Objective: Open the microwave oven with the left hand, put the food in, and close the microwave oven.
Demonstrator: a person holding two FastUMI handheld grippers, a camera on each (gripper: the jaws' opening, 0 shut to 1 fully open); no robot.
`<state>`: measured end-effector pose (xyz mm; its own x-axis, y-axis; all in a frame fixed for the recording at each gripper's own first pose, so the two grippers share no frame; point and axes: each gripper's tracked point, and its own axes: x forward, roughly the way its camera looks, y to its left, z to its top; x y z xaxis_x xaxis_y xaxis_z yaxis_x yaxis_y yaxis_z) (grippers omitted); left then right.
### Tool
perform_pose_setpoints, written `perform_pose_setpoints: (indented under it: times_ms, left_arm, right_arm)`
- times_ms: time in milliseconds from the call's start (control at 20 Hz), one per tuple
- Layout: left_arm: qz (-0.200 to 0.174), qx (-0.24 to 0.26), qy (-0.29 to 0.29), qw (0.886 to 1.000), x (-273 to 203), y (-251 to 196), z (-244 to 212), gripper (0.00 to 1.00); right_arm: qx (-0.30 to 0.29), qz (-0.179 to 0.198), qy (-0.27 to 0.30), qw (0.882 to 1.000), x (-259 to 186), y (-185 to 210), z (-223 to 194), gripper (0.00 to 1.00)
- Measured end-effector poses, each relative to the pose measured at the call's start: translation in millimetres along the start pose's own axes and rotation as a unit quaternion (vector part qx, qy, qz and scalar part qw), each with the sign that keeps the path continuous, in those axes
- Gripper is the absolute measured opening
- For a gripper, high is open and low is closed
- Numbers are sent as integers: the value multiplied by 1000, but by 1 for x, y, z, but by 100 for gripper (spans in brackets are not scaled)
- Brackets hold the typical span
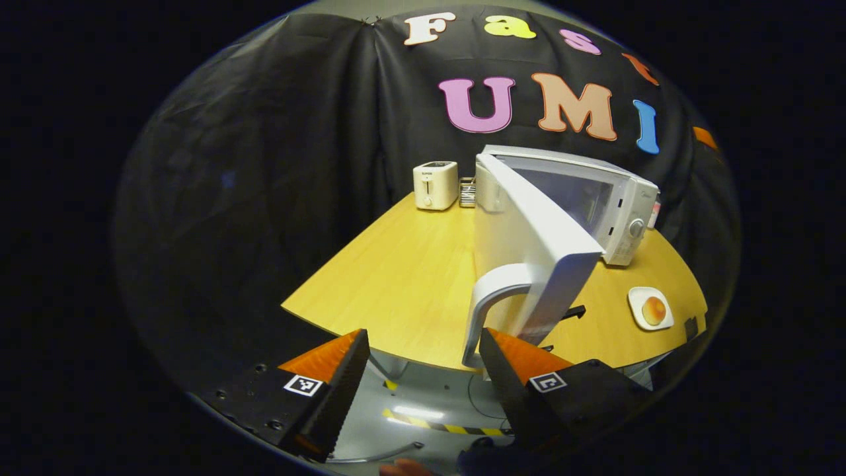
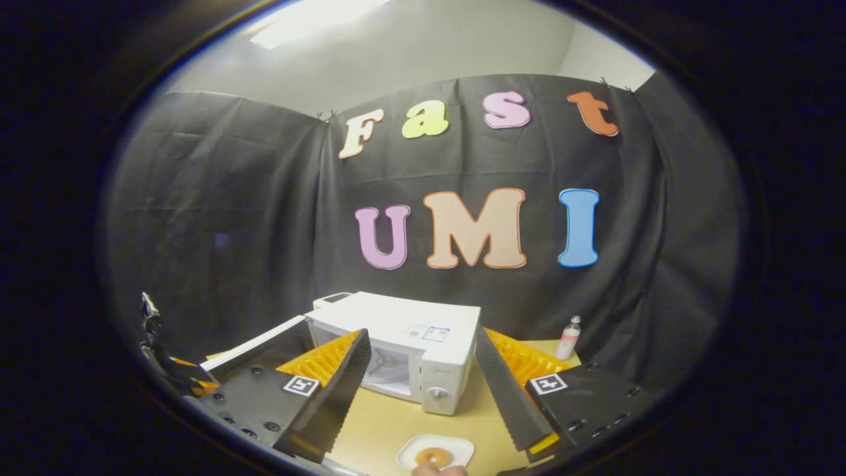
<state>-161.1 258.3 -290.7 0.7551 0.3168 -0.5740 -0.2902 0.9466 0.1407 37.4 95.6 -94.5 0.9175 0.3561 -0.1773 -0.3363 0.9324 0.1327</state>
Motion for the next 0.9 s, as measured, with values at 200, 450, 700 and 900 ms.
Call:
perform_pose_setpoints:
  times_ms: [200,450,700,900]
  left_arm:
    - [21,-36,-30,999,-29,25,29,99]
    - [41,-28,-158,986,-74,29,134,99]
    - [88,1,-325,942,-123,16,256,96]
    - [-1,21,-321,947,-117,-64,271,96]
  right_arm:
    - [-10,-10,25,1000,2,-2,-27,97]
    - [-19,-44,49,998,4,-19,-64,99]
    - [17,-59,72,996,2,-28,-105,97]
    - [33,-71,107,991,-1,-34,-147,97]
